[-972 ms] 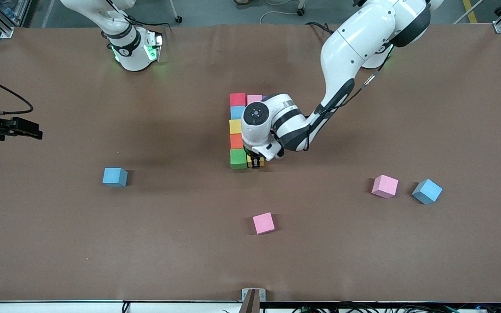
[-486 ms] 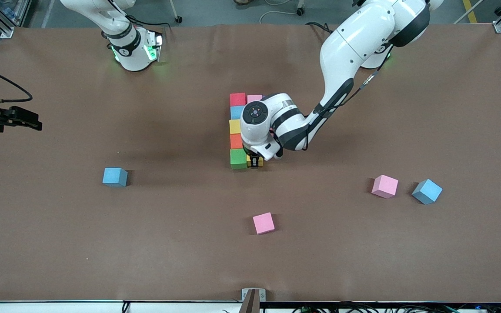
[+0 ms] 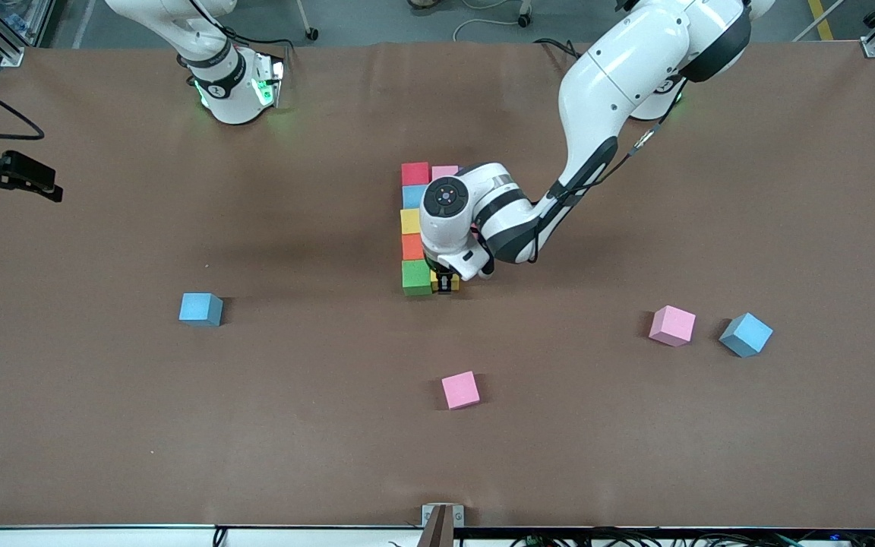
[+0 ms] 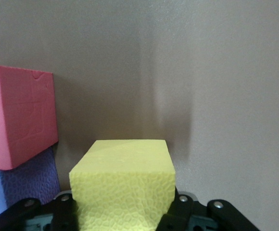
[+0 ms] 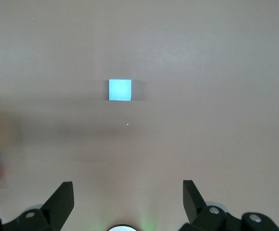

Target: Arrange 11 blocks into digit 3

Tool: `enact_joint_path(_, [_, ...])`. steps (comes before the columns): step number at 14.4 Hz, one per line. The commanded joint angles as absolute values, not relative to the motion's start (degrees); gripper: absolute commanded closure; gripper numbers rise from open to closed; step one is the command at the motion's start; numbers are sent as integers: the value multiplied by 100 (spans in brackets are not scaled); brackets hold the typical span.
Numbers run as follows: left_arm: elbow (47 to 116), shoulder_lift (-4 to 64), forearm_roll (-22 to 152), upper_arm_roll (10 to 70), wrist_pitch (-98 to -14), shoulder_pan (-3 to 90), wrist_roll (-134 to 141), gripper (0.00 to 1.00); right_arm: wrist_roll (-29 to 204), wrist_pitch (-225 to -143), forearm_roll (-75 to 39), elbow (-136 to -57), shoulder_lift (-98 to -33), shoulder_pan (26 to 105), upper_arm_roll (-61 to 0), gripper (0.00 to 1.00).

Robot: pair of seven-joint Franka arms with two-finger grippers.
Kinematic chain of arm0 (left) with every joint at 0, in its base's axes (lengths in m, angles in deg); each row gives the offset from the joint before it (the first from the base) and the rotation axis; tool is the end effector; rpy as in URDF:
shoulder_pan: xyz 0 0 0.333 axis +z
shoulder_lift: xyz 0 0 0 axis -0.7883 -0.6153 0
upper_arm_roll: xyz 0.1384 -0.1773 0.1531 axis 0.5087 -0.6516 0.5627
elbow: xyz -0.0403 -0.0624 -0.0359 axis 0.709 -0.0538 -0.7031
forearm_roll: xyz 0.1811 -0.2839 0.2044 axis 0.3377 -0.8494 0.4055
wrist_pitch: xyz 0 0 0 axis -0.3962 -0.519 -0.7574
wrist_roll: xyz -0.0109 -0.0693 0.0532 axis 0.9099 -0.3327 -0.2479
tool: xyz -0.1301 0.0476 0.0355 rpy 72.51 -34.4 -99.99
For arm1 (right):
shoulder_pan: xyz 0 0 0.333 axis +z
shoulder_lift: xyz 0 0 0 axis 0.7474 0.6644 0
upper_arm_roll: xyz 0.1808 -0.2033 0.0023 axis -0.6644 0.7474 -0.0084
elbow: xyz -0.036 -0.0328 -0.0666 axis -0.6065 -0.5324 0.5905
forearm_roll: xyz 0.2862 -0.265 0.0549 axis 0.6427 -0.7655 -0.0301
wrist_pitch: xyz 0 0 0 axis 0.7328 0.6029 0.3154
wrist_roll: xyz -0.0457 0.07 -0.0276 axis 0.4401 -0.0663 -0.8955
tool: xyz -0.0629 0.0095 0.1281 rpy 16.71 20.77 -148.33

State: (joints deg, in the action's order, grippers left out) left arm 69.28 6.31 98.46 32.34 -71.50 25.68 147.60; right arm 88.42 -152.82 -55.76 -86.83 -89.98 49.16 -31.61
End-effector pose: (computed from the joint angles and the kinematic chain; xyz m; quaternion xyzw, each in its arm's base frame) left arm 0.4523 -0.5098 0.1212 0.7071 0.7069 -0.0116 0.0143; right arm 0.5375 -0.0386 0.5439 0.9987 0.0198 -0.0457 0.0058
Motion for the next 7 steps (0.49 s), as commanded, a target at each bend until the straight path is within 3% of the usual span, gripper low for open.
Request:
enact_joint_path(1, [6867, 548, 9952, 3296, -7219, 2504, 14696, 77, 8845, -15342, -5540, -9016, -9364, 4757, -3338, 0])
enact_joint_path(7, [6867, 548, 9934, 3296, -7219, 2522, 14625, 77, 8854, -15403, -5540, -9016, -9391, 4784, -3338, 0])
